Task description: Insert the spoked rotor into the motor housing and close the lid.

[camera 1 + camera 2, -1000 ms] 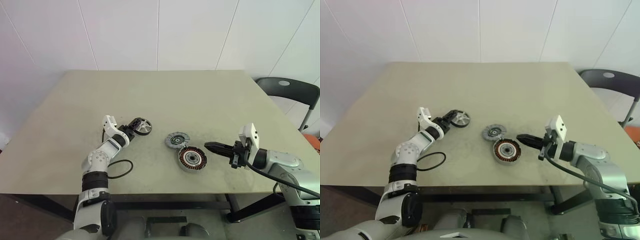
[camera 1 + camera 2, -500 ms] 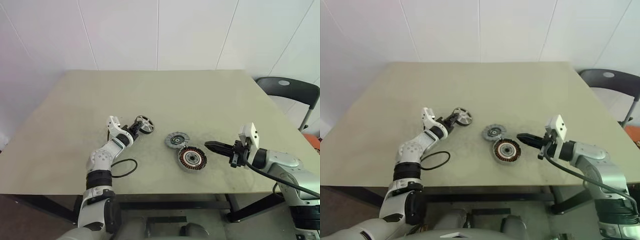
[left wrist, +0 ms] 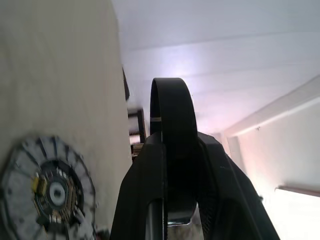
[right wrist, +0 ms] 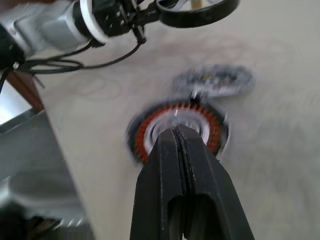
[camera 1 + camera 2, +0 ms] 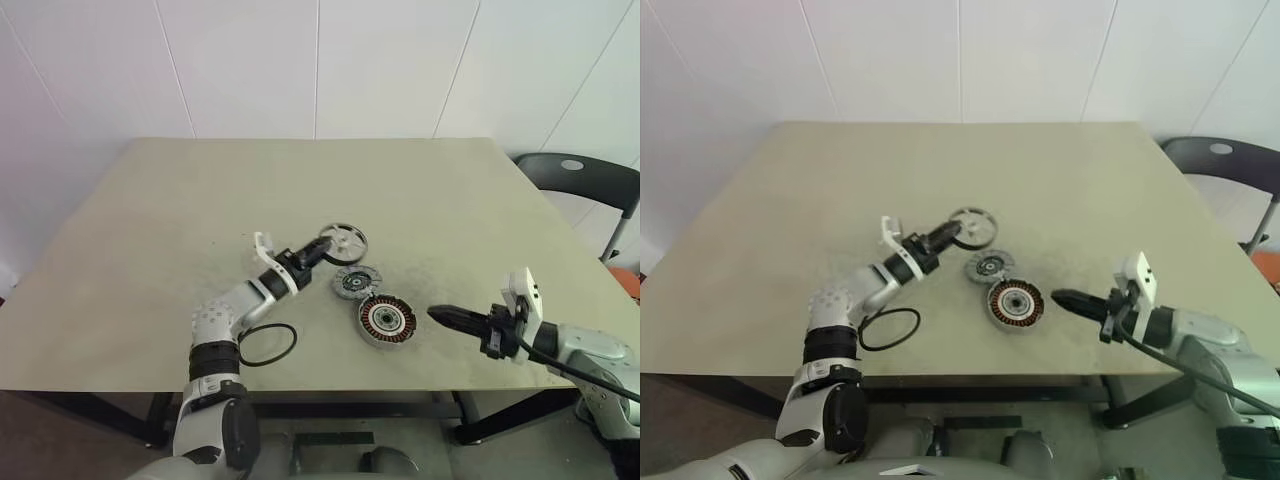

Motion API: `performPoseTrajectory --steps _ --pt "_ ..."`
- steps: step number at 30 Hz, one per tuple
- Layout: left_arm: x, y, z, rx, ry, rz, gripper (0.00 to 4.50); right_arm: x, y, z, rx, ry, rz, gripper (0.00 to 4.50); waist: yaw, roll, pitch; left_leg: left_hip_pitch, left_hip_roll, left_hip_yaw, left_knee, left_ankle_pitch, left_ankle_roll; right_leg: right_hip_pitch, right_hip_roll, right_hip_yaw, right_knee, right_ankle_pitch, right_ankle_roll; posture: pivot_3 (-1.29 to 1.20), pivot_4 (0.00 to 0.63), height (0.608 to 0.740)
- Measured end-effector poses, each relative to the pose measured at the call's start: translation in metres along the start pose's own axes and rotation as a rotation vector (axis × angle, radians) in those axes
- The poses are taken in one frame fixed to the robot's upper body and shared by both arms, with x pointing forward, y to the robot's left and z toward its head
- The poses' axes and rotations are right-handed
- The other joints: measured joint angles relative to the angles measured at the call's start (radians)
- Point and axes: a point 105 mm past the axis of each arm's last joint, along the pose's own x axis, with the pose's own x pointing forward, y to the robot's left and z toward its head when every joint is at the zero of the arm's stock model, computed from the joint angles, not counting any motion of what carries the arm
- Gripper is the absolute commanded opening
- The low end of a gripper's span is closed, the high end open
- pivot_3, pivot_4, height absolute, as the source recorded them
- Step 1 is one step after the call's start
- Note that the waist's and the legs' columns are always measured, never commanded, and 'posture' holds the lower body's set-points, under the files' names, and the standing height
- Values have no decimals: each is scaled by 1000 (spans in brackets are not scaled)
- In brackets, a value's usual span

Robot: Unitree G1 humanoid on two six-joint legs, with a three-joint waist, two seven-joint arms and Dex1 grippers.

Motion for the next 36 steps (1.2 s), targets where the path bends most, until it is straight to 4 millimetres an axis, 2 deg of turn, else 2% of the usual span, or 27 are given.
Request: performPoseTrajectory --steps 7,13,27,36 --pt "7 3 -31 -58 192 -2 437 -7 -2 2 -11 4 -20 0 -1 0 0 2 1 -1 0 0 0 0 1 -1 0 0 0 0 0 740" --pt "5 6 -59 -117 323 9 437 -8 -3 1 -27 -2 -24 0 0 0 0 1 0 0 -1 -1 1 -1 0 0 -2 0 0 0 0 740" --pt "2 8 -64 -129 355 40 437 -6 -5 -10 -8 7 -41 0 -1 3 -2 2 0 -1 -1 -1 0 -2 0 1 -1 0 0 0 0 740" --pt "5 14 -63 -129 338 63 437 3 1 5 -28 3 -42 0 0 5 -3 2 0 -1 -1 -1 0 -2 -1 1 -1 0 0 0 0 740"
